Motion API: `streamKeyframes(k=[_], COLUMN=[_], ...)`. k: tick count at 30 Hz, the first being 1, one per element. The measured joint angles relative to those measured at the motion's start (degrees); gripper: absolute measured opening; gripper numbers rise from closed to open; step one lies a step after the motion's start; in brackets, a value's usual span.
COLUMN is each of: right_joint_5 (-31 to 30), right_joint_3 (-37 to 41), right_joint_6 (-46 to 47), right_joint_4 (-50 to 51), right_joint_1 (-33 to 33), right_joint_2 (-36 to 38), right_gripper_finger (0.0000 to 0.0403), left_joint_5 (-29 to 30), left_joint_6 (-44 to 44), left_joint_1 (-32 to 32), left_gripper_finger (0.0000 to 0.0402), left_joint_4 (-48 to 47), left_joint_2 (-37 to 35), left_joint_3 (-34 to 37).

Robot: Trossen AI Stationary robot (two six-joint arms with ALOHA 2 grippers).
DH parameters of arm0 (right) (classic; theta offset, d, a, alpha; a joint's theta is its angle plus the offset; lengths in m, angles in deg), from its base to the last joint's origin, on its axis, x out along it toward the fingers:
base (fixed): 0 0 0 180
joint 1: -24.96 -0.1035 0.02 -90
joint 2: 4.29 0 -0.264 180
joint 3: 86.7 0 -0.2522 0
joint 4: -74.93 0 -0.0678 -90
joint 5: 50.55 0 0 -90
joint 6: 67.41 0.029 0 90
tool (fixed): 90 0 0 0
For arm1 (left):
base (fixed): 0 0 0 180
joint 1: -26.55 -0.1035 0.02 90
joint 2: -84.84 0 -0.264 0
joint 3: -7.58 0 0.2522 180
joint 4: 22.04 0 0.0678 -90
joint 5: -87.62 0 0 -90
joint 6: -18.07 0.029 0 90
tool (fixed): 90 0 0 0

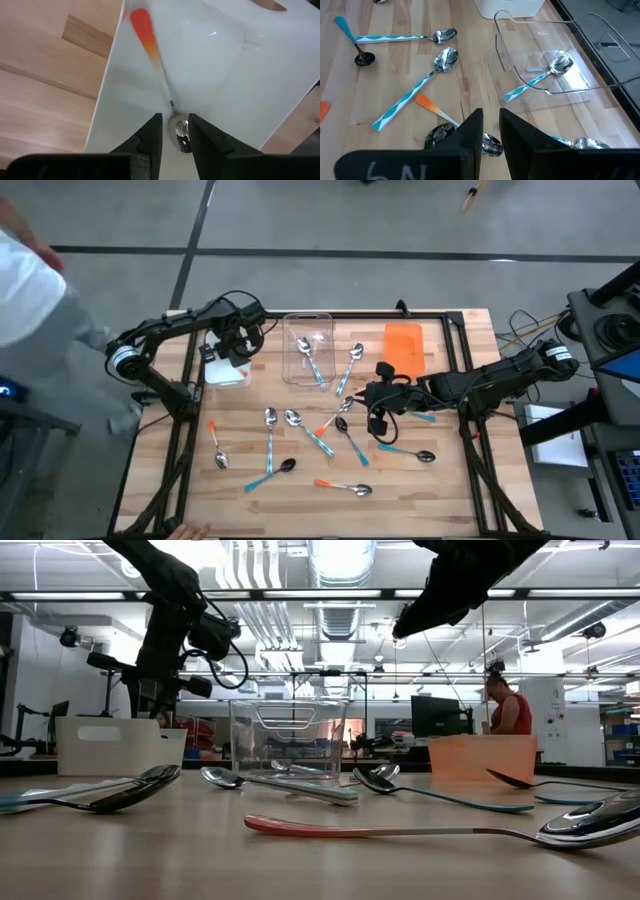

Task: Sort silverware by color (type)
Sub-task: Put the blue spoon into the orange bin

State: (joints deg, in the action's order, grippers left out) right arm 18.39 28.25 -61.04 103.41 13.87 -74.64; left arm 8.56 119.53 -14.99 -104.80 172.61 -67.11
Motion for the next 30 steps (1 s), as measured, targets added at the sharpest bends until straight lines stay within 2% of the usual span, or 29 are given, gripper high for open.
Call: streamKeyframes(k=[5,7,9,14,20,22,25,30], right_joint_5=[0.0,0.0,0.0,0.0,0.0,0.0,0.0,0.0], right_joint_3=[0.0,0.0,0.0,0.0,0.0,0.0,0.0,0.0], right_joint_6=[0.0,0.0,0.0,-0.1,-0.4,-0.4,-0.4,1.5], right_joint_4=[0.0,0.0,0.0,0.0,0.0,0.0,0.0,0.0], right_joint_1=[0.0,0.0,0.0,0.0,0.0,0.0,0.0,0.0], right_joint_2=[0.0,0.0,0.0,0.0,0.0,0.0,0.0,0.0], right_gripper_finger=[0.0054,0.0054,0.0054,0.0054,0.0054,0.0054,0.0054,0.0054], left_joint_5=[0.0,0.0,0.0,1.9,2.6,2.6,1.1,0.1], left_joint_6=[-0.5,-3.6,-13.6,-52.8,-85.5,-93.4,-100.4,-105.3], left_joint_1=[0.0,0.0,0.0,0.2,0.2,0.2,0.5,3.9], left_gripper_finger=[0.0075,0.0075,0.0075,0.0075,0.0075,0.0075,0.0075,0.0075], left_joint_4=[0.0,0.0,0.0,0.0,-1.7,-2.5,-4.7,-2.0], left_joint_2=[0.0,0.0,0.0,-0.3,-0.6,-0.6,-0.9,-4.0], left_joint_3=[0.0,0.0,0.0,-0.9,-6.1,-8.2,-11.2,-14.3])
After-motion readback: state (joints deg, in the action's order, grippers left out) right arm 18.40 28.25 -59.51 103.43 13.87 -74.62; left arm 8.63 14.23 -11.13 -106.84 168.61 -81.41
